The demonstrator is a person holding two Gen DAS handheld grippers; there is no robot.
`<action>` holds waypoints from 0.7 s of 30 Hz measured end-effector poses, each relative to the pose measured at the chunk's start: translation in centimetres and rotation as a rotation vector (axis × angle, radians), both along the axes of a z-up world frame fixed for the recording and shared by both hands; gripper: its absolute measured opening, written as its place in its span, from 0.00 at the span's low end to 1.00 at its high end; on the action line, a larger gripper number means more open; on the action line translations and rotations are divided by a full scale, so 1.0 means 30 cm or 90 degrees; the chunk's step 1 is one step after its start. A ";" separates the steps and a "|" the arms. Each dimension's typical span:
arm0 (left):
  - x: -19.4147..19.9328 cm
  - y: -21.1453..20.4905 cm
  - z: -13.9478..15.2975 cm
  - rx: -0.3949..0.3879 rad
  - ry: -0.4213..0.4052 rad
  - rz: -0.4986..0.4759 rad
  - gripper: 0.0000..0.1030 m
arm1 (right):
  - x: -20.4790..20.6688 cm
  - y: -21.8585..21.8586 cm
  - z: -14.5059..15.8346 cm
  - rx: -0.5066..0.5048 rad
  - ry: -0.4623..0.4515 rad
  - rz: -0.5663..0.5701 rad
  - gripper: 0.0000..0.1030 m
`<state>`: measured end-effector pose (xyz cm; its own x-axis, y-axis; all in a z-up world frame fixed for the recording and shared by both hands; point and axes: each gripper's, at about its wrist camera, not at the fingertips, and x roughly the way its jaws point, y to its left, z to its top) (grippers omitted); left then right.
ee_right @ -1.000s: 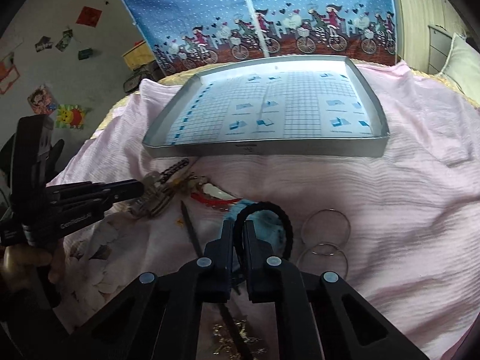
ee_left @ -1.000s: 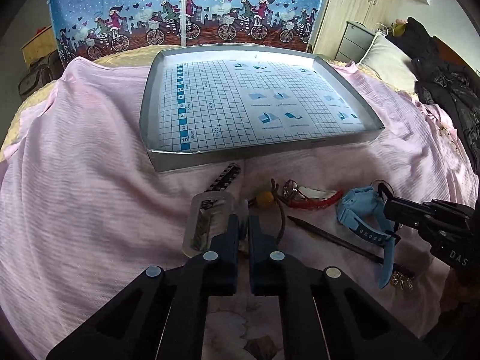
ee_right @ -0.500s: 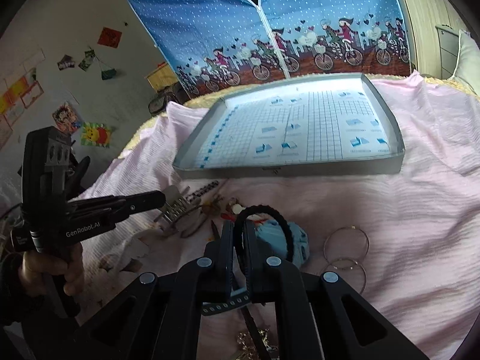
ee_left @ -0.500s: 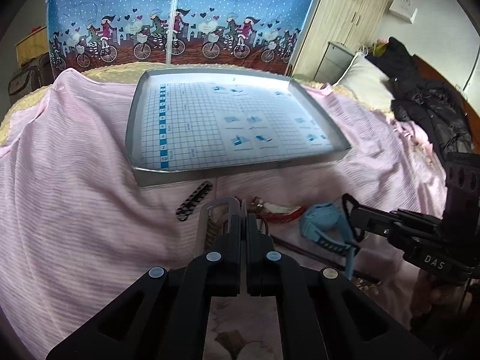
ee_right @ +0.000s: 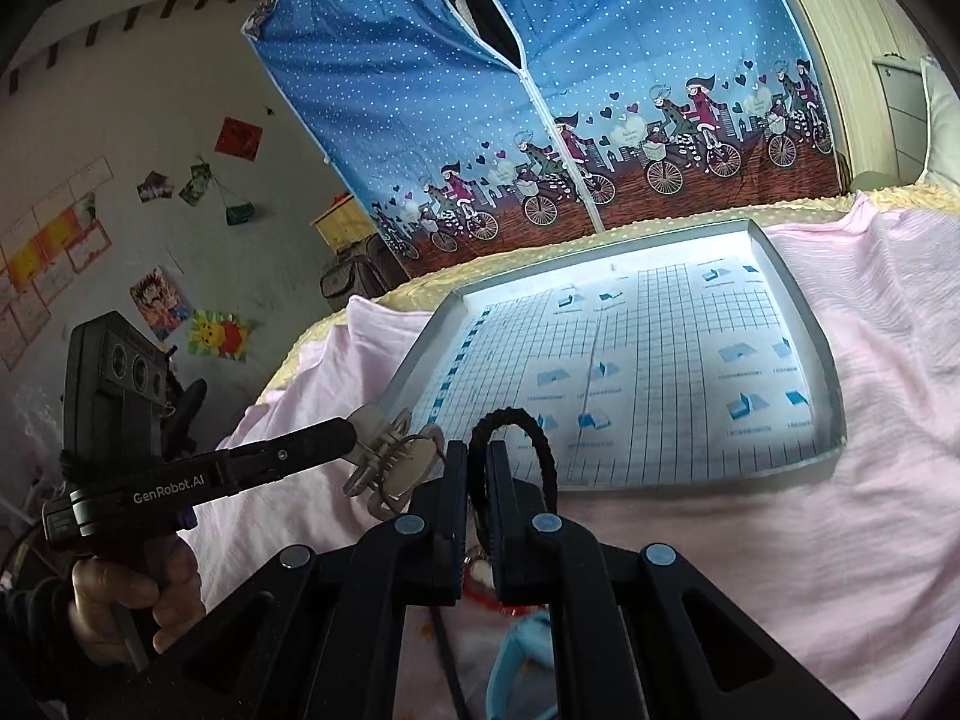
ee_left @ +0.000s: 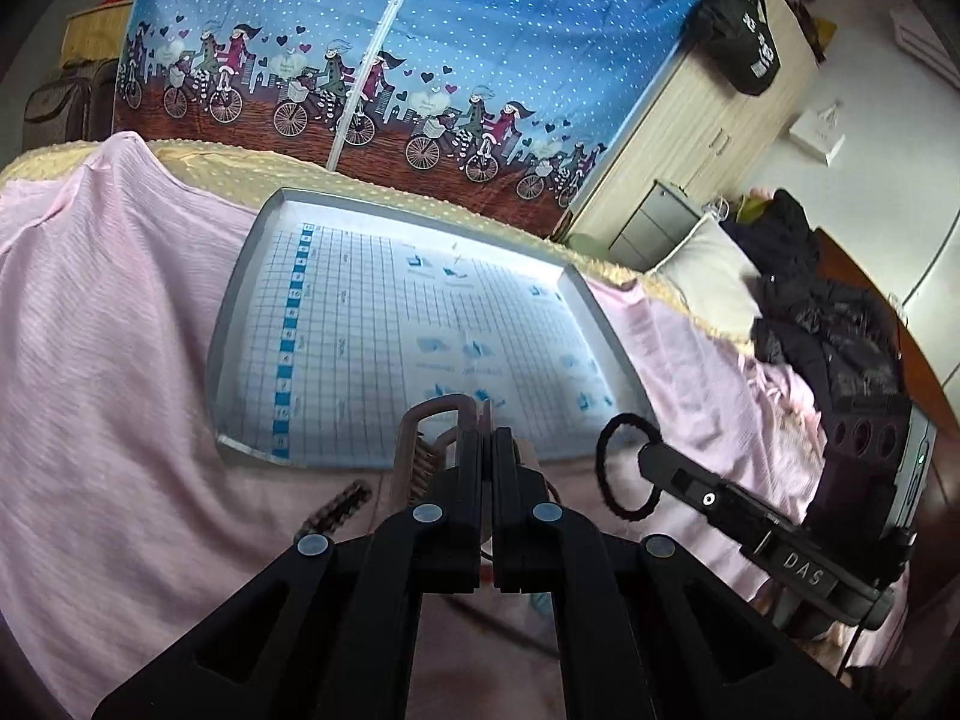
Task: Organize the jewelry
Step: 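Carry the hair tie and clip into the lit tray and open both tools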
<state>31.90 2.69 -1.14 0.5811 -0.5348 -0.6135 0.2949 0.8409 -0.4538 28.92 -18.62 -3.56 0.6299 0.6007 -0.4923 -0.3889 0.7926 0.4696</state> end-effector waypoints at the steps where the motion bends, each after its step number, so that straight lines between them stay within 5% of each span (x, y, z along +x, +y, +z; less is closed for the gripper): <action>1: 0.020 -0.002 0.001 -0.011 0.007 -0.002 0.00 | 0.015 -0.002 -0.002 0.004 0.002 0.001 0.06; 6: 0.031 -0.032 -0.010 0.024 0.027 -0.033 0.00 | 0.034 -0.009 -0.022 0.004 0.012 0.006 0.06; 13: -0.051 -0.109 -0.062 0.197 0.015 -0.077 0.01 | 0.024 -0.006 -0.026 -0.009 0.009 0.007 0.06; 18: -0.094 -0.072 -0.131 0.187 0.096 -0.094 0.00 | 0.016 0.002 -0.042 -0.018 0.014 0.011 0.06; 21: -0.120 -0.068 -0.120 0.230 0.068 -0.073 0.00 | 0.004 0.008 -0.042 -0.025 0.011 0.015 0.06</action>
